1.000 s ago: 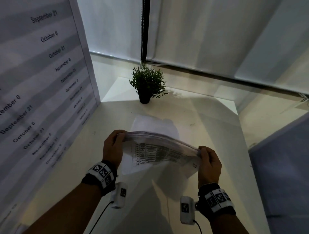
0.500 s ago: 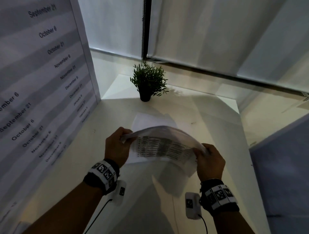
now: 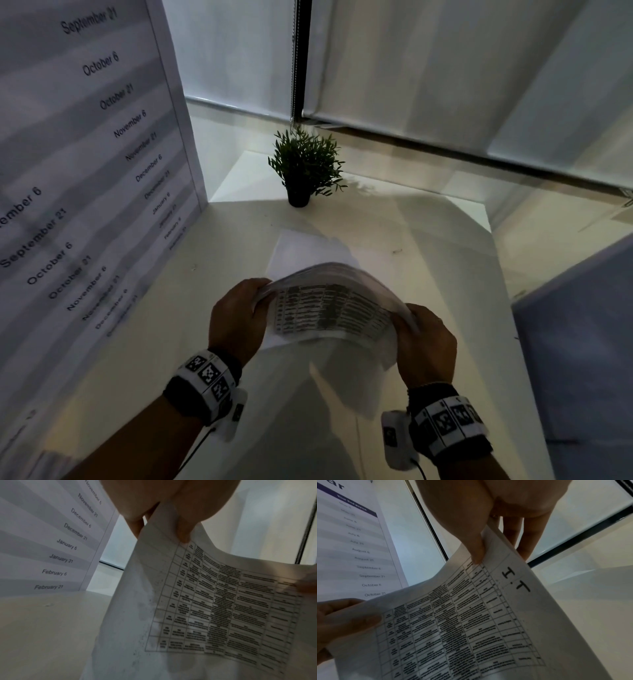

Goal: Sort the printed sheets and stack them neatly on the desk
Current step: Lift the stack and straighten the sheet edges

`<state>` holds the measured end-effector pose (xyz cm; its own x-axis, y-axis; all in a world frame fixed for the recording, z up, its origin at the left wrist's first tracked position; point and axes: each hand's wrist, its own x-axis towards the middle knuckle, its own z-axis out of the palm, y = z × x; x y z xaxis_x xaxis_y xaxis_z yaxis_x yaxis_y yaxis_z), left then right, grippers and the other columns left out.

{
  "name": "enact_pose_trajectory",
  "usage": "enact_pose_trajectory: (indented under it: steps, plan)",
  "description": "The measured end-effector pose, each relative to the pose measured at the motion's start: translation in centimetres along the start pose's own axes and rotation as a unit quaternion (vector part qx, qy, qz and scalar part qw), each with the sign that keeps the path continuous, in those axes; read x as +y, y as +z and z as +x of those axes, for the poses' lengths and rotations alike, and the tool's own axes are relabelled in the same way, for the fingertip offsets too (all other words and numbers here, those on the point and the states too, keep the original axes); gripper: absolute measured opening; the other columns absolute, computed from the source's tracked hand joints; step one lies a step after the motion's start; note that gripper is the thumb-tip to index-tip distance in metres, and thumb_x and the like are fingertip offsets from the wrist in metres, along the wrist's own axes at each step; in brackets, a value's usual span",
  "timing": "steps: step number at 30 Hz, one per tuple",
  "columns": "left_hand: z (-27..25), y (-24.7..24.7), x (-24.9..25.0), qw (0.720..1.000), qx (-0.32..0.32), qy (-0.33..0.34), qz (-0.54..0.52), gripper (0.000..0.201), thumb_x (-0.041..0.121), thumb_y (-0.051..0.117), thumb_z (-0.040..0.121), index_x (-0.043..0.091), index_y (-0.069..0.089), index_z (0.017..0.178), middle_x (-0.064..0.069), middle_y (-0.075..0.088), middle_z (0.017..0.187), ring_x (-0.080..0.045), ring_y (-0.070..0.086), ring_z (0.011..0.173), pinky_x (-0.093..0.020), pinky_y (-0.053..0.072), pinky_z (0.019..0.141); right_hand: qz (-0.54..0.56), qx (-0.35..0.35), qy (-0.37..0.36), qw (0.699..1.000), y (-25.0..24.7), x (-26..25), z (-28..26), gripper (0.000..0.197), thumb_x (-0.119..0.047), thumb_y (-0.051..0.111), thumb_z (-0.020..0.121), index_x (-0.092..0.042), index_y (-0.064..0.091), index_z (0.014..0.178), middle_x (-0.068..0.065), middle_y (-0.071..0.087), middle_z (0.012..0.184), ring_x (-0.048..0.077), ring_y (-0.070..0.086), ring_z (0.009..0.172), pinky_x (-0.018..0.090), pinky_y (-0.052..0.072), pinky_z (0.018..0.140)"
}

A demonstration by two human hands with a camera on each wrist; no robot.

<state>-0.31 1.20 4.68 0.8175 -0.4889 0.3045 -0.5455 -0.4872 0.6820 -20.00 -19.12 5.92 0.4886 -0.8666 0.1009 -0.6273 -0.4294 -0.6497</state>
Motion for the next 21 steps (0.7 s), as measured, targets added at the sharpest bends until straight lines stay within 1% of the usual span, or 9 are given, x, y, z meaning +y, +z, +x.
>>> enact_pose_trajectory:
  steps: [2, 4, 7, 10, 13, 15, 17, 19, 21]
  plan:
    - [-0.6, -0.2, 0.0, 1.0, 0.008, 0.005, 0.009, 0.024, 0.027, 0.062, 0.089, 0.018, 0.065, 0.111, 0.002, 0.071, 0.102, -0.017, 0.067, 0.089, -0.022, 0.047, 0.079, 0.003, -0.003, 0.008, 1.0, -0.2, 0.1, -0.1, 0.024, -0.033, 0.058, 0.093, -0.022, 0.066, 0.112, 0.002, 0.07, 0.103, 0.022, 0.063, 0.095, 0.023, 0.038, 0.077]
    - [-1.1, -0.4, -0.5, 1.0, -0.003, 0.015, 0.005, 0.038, 0.025, 0.068, 0.088, 0.024, 0.058, 0.124, 0.003, 0.065, 0.112, -0.013, 0.063, 0.096, -0.025, 0.051, 0.081, -0.01, -0.022, 0.009, 1.0, 0.1, 0.2, -0.2, 0.035, -0.035, 0.058, 0.092, -0.027, 0.055, 0.126, 0.0, 0.065, 0.114, 0.022, 0.061, 0.105, 0.029, 0.046, 0.081]
    - [-0.9, -0.5, -1.0, 0.998, -0.009, 0.057, 0.025, 0.042, 0.028, 0.066, 0.088, 0.027, 0.058, 0.129, 0.003, 0.057, 0.121, -0.015, 0.06, 0.103, -0.029, 0.055, 0.082, -0.092, -0.012, -0.05, 0.994, 0.6, 0.1, -0.3, 0.054, -0.037, 0.062, 0.087, -0.032, 0.044, 0.137, 0.0, 0.051, 0.132, 0.027, 0.052, 0.116, 0.042, 0.051, 0.088]
    - [-0.7, -0.7, -1.0, 0.996, -0.02, 0.075, 0.04, 0.039, 0.039, 0.056, 0.091, 0.032, 0.058, 0.129, 0.008, 0.057, 0.119, -0.011, 0.061, 0.096, -0.028, 0.056, 0.076, -0.172, -0.008, -0.09, 0.981, 0.7, -0.7, -0.4, 0.068, -0.04, 0.07, 0.08, -0.033, 0.04, 0.141, -0.001, 0.037, 0.147, 0.03, 0.039, 0.131, 0.05, 0.044, 0.098]
    - [-0.4, -0.8, -1.2, 0.993, -0.034, 0.1, 0.053, 0.04, 0.044, 0.049, 0.092, 0.033, 0.059, 0.129, 0.008, 0.057, 0.117, -0.008, 0.061, 0.087, -0.026, 0.055, 0.069, -0.224, -0.005, -0.124, 0.967, 0.7, -0.9, -0.4, 0.074, -0.046, 0.067, 0.08, -0.033, 0.034, 0.145, -0.001, 0.033, 0.153, 0.03, 0.031, 0.139, 0.052, 0.037, 0.105]
    - [-0.2, -0.9, -1.6, 0.991, -0.044, 0.11, 0.06, 0.039, 0.045, 0.047, 0.094, 0.033, 0.06, 0.129, 0.008, 0.057, 0.116, -0.009, 0.061, 0.086, -0.029, 0.056, 0.068, -0.234, -0.002, -0.137, 0.963, 0.8, -0.8, -0.3, 0.072, -0.047, 0.065, 0.082, -0.033, 0.035, 0.145, -0.001, 0.036, 0.152, 0.031, 0.03, 0.14, 0.052, 0.035, 0.107]
    - [-0.2, -1.0, -2.1, 0.988, -0.056, 0.122, 0.079, 0.04, 0.046, 0.045, 0.095, 0.034, 0.058, 0.13, 0.007, 0.06, 0.113, -0.012, 0.061, 0.09, -0.03, 0.055, 0.069, -0.237, 0.002, -0.138, 0.962, 0.8, -0.7, -0.2, 0.067, -0.045, 0.065, 0.083, -0.033, 0.039, 0.144, 0.0, 0.045, 0.145, 0.032, 0.036, 0.136, 0.051, 0.038, 0.104]
    - [0.1, -1.2, -2.1, 0.984, -0.065, 0.126, 0.11, 0.043, 0.051, 0.039, 0.096, 0.034, 0.057, 0.131, 0.006, 0.063, 0.111, -0.016, 0.062, 0.091, -0.03, 0.054, 0.068, -0.224, 0.016, -0.13, 0.966, 0.7, -0.4, 0.3, 0.058, -0.043, 0.064, 0.086, -0.031, 0.046, 0.14, 0.001, 0.057, 0.129, 0.033, 0.047, 0.124, 0.049, 0.044, 0.097]
    - [0.5, -1.7, -1.3, 0.975, -0.082, 0.123, 0.164, 0.052, 0.058, 0.029, 0.095, 0.034, 0.055, 0.133, 0.007, 0.066, 0.11, -0.018, 0.062, 0.089, -0.03, 0.053, 0.068, -0.209, 0.013, -0.131, 0.969, 0.6, -0.2, 0.9, 0.046, -0.038, 0.065, 0.087, -0.028, 0.056, 0.131, 0.003, 0.063, 0.114, 0.034, 0.055, 0.108, 0.047, 0.049, 0.087]
